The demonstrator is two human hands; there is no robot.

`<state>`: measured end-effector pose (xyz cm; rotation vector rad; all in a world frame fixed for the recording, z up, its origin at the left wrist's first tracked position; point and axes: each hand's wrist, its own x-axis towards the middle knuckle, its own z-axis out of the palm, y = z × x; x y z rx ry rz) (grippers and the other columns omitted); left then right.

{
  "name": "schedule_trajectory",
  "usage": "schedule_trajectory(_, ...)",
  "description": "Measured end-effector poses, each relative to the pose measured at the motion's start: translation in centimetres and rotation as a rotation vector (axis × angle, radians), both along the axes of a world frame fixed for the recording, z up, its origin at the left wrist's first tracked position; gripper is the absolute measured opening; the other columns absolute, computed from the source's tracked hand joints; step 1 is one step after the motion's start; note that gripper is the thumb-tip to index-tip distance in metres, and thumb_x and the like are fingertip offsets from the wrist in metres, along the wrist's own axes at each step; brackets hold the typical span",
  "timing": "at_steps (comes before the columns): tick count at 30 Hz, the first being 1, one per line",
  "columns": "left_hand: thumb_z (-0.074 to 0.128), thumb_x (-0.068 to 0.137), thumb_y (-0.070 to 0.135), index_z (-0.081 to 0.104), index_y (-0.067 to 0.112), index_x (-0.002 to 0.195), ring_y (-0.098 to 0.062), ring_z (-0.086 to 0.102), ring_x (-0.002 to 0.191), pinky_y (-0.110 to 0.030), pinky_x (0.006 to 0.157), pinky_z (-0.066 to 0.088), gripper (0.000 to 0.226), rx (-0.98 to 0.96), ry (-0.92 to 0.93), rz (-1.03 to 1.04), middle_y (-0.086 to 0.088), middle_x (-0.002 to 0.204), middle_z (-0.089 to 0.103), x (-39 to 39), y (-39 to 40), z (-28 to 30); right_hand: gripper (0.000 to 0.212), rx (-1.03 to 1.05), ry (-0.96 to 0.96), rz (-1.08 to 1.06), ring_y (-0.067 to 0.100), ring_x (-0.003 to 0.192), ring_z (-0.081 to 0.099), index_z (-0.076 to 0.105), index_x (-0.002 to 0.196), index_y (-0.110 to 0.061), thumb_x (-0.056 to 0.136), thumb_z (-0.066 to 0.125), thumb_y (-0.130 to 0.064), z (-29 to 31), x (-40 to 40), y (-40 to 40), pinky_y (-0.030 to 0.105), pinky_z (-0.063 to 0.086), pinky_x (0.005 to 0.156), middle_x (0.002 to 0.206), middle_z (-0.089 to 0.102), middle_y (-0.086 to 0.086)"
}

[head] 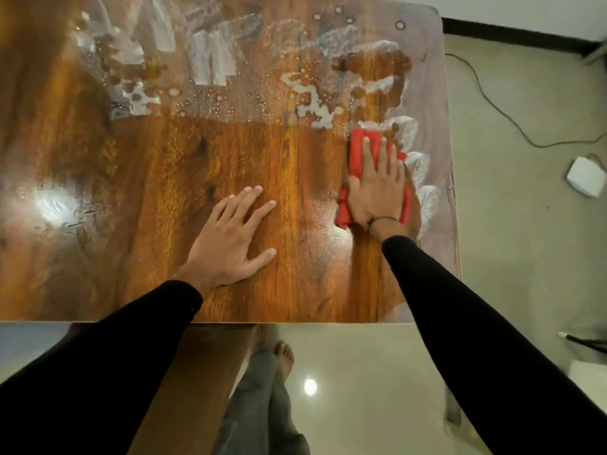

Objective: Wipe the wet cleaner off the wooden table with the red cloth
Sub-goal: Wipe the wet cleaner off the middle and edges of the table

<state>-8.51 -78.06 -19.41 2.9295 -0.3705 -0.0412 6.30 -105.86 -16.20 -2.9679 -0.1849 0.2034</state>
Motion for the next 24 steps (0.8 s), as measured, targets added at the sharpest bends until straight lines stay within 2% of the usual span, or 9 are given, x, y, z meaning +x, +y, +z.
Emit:
schedule_trajectory(3, 0.046, 0.1, 0.076, 0.031, 0.024, 0.171, -0.032, 0.024, 0.166, -0.051, 0.135, 0.018, 0.089, -0.018, -0.004, 0.004, -0.011, 0.179, 0.023, 0.1, -0.5, -0.3, 0.081, 0.004, -0.017, 0.127, 0.035, 0.173, 0.004, 0.007, 0.179, -0.023, 0.105, 0.032, -0.044, 0.0, 1.6, 5.7, 0.055, 0.007, 0.14, 0.186, 0.005, 0.015)
schedule_trajectory(6, 0.048, 0.1, 0.074, 0.033, 0.023, 0.171, -0.031, 0.023, 0.167, -0.049, 0.135, 0.016, 0.089, -0.022, 0.001, 0.014, -0.011, 0.18, 0.022, -0.2, -0.2, -0.3, 0.081, -0.009, -0.027, 0.334, 0.035, 0.173, 0.007, 0.008, 0.179, -0.023, 0.107, 0.039, -0.042, -0.2, -1.3, 9.1, 0.054, 0.011, 0.14, 0.186, 0.006, 0.013)
schedule_trajectory(11, 0.049, 0.099, 0.075, 0.029, 0.024, 0.172, -0.031, 0.022, 0.168, -0.047, 0.137, 0.011, 0.091, -0.049, 0.024, 0.016, -0.011, 0.181, 0.02, 0.1, -0.3, 0.1, 0.08, 0.009, 0.037, 0.572, 0.027, 0.174, -0.003, 0.002, 0.179, -0.029, 0.11, 0.039, -0.041, -0.4, -5.9, 3.4, 0.056, 0.011, 0.14, 0.188, -0.002, 0.004)
schedule_trajectory(14, 0.049, 0.099, 0.076, 0.026, 0.024, 0.173, -0.03, 0.02, 0.168, -0.045, 0.137, 0.004, 0.093, -0.066, 0.008, 0.029, -0.011, 0.181, 0.02, 0.3, -0.4, -0.1, 0.081, -0.009, 0.061, 0.514, 0.025, 0.174, -0.008, 0.0, 0.179, -0.032, 0.109, 0.04, -0.042, -0.5, -3.9, 2.2, 0.057, 0.008, 0.14, 0.187, -0.007, 0.001)
schedule_trajectory(16, 0.049, 0.099, 0.076, 0.026, 0.024, 0.173, -0.029, 0.018, 0.168, -0.044, 0.137, 0.003, 0.094, -0.076, -0.014, 0.034, -0.01, 0.182, 0.018, 0.4, -0.4, -0.3, 0.082, -0.017, 0.035, 0.376, 0.026, 0.174, -0.007, 0.0, 0.179, -0.032, 0.107, 0.037, -0.042, -0.6, -1.5, 4.5, 0.055, 0.003, 0.14, 0.187, -0.006, 0.003)
schedule_trajectory(18, 0.05, 0.099, 0.074, 0.03, 0.022, 0.172, -0.029, 0.018, 0.168, -0.043, 0.137, 0.002, 0.092, -0.091, -0.024, 0.034, -0.011, 0.182, 0.019, 0.3, -0.4, -0.4, 0.082, -0.026, 0.013, 0.349, 0.028, 0.173, -0.002, 0.001, 0.179, -0.031, 0.106, 0.036, -0.043, -1.0, 0.8, 8.5, 0.054, 0.001, 0.14, 0.187, -0.001, 0.006)
schedule_trajectory(22, 0.057, 0.099, 0.063, 0.048, 0.019, 0.159, -0.03, 0.024, 0.166, -0.037, 0.137, -0.003, 0.075, -0.183, -0.065, 0.197, -0.012, 0.178, 0.026, -0.5, 0.0, -0.3, 0.084, -0.042, 0.003, 0.625, 0.03, 0.173, 0.001, 0.004, 0.179, -0.029, 0.106, 0.039, -0.045, -1.3, 1.6, 15.4, 0.052, 0.005, 0.14, 0.187, 0.001, 0.008)
schedule_trajectory(24, 0.059, 0.099, 0.055, 0.049, 0.017, 0.156, -0.031, 0.027, 0.165, -0.038, 0.138, 0.002, 0.069, -0.231, -0.11, 0.342, -0.013, 0.176, 0.03, -0.6, 0.4, -0.1, 0.082, -0.034, -0.002, 0.784, 0.03, 0.174, 0.001, 0.003, 0.18, -0.028, 0.108, 0.04, -0.044, -1.1, 0.8, 16.0, 0.054, 0.009, 0.14, 0.187, 0.001, 0.008)
